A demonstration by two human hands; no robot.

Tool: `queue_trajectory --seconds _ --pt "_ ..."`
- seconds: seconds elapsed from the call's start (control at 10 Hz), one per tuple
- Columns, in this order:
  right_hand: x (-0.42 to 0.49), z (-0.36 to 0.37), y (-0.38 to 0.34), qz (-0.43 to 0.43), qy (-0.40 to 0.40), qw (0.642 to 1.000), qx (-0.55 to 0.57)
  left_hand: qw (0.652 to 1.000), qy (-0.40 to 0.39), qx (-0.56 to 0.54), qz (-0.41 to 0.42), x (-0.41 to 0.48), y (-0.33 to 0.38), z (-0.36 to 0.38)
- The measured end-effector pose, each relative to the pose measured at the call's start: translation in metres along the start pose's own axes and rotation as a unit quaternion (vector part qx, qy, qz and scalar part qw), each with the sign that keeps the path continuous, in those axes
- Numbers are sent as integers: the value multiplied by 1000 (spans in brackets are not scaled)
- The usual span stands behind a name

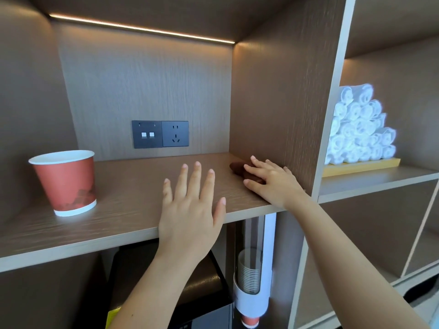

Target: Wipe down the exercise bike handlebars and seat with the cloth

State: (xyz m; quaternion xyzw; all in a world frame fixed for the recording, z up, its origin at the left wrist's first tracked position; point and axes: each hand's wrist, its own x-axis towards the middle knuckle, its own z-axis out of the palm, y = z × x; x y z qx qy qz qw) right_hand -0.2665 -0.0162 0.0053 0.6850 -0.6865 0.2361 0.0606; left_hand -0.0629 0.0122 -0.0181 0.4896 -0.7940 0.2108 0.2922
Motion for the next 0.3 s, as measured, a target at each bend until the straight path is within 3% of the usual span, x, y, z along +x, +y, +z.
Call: queue_trajectory --seconds 0.1,0.3 --pt "-15 -1 -14 -15 68 996 55 998 52 -22 5 -10 -4 -1" --pt "-44 14 -79 -85 60 992 74 994 92 -36 -41 -34 -33 -15"
